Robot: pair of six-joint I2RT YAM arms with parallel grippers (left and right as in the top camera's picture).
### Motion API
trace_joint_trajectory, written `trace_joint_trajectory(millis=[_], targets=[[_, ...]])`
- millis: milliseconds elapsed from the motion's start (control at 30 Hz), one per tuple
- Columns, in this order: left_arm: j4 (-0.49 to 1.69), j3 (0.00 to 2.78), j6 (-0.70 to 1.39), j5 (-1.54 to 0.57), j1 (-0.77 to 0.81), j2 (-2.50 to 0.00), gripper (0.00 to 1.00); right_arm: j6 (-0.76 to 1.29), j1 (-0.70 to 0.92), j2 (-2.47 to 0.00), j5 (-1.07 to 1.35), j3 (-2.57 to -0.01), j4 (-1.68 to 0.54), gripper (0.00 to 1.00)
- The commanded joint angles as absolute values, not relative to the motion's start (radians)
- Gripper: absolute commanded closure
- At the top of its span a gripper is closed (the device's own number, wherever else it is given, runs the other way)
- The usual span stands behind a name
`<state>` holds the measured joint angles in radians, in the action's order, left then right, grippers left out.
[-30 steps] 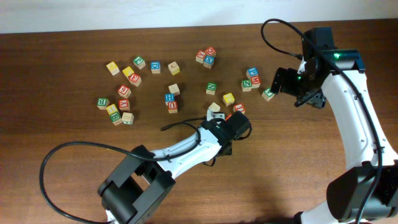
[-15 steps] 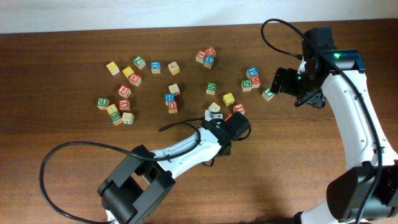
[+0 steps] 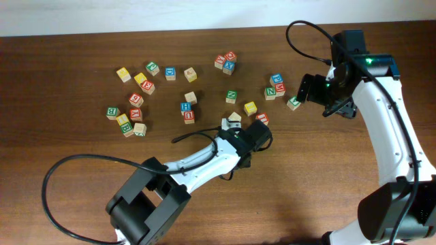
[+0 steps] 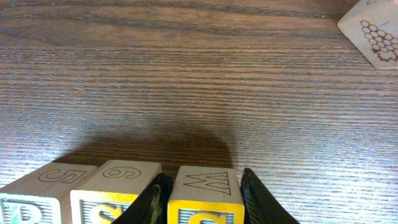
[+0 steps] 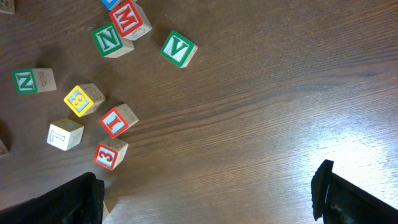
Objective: Spell out RSS
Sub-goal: 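Lower the yellow S block right of the first S with the left gripper, then open the left gripper and lift it away from the row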
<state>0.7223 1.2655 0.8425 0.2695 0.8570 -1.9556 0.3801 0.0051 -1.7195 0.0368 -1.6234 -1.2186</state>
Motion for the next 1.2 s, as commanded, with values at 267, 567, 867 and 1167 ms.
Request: trace_joint_trajectory(millis=[267, 567, 867, 1167], targets=[[0.748, 1.295, 0.852, 0.266, 0.854, -1.969, 0.67, 0.371, -0.001, -1.715, 0.021, -1.633, -1.216, 0.02], [0.784, 1.329, 0.852, 0.266, 0.854, -1.968, 0.65, 0.371, -0.001, -1.715, 0.021, -1.633, -1.216, 0.02], [0.921, 1.457, 0.852, 0.296, 0.848, -1.94, 0.63, 0.371, 0.0, -1.715, 0.021, -1.633, -1.216, 0.02], [1.109, 1.573, 0.832, 0.293, 0.642, -1.645, 0.36, 0.371, -0.001, -1.715, 0.021, -1.633, -1.216, 0.02]])
